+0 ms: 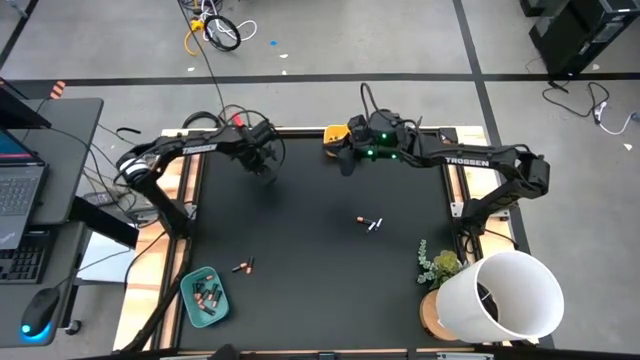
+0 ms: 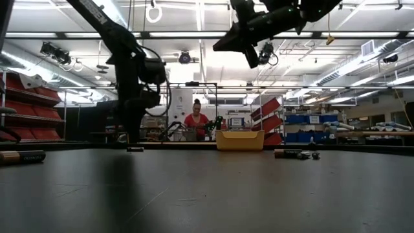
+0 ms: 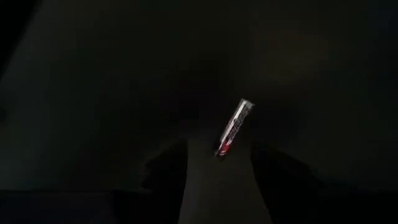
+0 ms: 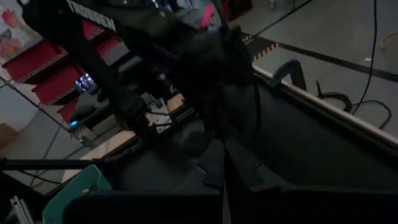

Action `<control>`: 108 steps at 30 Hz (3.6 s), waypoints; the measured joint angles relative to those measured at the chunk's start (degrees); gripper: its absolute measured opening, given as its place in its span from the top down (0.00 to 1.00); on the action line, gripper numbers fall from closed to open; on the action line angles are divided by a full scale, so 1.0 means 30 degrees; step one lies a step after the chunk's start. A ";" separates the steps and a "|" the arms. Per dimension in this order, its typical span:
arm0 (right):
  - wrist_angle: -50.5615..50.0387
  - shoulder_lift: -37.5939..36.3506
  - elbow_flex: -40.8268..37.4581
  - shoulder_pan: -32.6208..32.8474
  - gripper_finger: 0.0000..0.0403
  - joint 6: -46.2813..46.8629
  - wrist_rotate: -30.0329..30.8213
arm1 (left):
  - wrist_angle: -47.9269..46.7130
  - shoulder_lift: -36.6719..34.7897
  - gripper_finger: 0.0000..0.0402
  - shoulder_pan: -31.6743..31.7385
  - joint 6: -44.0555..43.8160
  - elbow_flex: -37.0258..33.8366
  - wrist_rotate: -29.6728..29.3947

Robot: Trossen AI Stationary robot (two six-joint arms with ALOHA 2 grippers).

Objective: Sort batteries
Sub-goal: Put the silver battery into the yellow bin, then put the black battery into the green bin

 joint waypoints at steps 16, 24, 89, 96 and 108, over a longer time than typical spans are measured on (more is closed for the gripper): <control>0.0034 -0.0114 0.0139 -0.0183 1.00 0.0000 -0.0255 | -0.0030 0.2858 0.81 -0.0036 0.3102 0.0132 0.0890; 0.0036 -0.0114 0.0131 -0.0415 1.00 -0.0131 -0.0255 | 0.0301 0.2844 0.93 -0.0414 0.4172 0.0080 0.0659; -0.1972 -0.2672 0.0110 -0.2463 1.00 -0.2490 0.1639 | 0.8366 1.1350 0.60 -0.1178 -0.5331 1.4849 0.7861; -0.6059 -0.3315 0.0117 -0.1755 1.00 -0.2503 -0.0600 | 0.5035 0.7517 0.67 -0.2066 0.0283 1.4931 0.5504; -1.1661 -0.3860 -0.2997 0.0790 0.91 -0.1012 -0.1150 | 0.1887 0.2989 0.70 -0.2348 0.2970 1.1653 0.4344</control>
